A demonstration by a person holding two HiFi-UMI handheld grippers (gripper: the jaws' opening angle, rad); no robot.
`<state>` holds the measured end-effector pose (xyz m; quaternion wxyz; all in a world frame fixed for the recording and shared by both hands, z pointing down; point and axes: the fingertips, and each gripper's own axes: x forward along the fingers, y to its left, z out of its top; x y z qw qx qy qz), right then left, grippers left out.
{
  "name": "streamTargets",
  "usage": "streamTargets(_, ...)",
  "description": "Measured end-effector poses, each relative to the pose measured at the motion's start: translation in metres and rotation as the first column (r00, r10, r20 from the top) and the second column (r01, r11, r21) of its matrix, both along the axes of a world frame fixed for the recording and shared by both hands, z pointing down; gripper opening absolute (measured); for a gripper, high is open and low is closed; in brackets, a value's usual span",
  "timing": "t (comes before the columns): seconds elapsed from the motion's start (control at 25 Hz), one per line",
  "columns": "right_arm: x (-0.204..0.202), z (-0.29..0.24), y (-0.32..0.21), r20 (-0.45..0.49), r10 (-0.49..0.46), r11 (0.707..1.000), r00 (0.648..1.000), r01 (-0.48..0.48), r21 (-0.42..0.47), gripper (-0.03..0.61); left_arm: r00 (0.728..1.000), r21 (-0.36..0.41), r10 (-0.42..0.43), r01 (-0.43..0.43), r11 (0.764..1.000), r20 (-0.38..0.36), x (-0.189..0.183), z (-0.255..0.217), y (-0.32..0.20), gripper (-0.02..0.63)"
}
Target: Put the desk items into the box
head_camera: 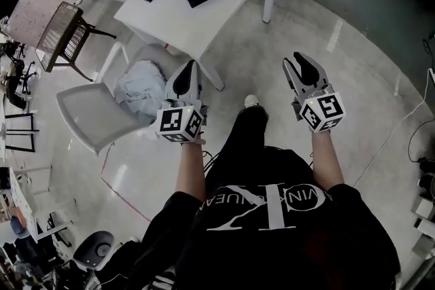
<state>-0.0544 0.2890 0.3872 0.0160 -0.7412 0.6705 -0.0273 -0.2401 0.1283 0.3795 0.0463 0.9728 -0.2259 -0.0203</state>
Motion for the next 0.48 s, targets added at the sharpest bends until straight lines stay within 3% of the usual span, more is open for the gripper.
streamTargets(0.48,0.097,-0.003,-0.064,0.006,0.043,0.999,0.999,-0.042,-0.033,0.104,0.998,-0.026,0.057,-0.057,0.998,-0.003,0.107,0.002,-0.068,0.009)
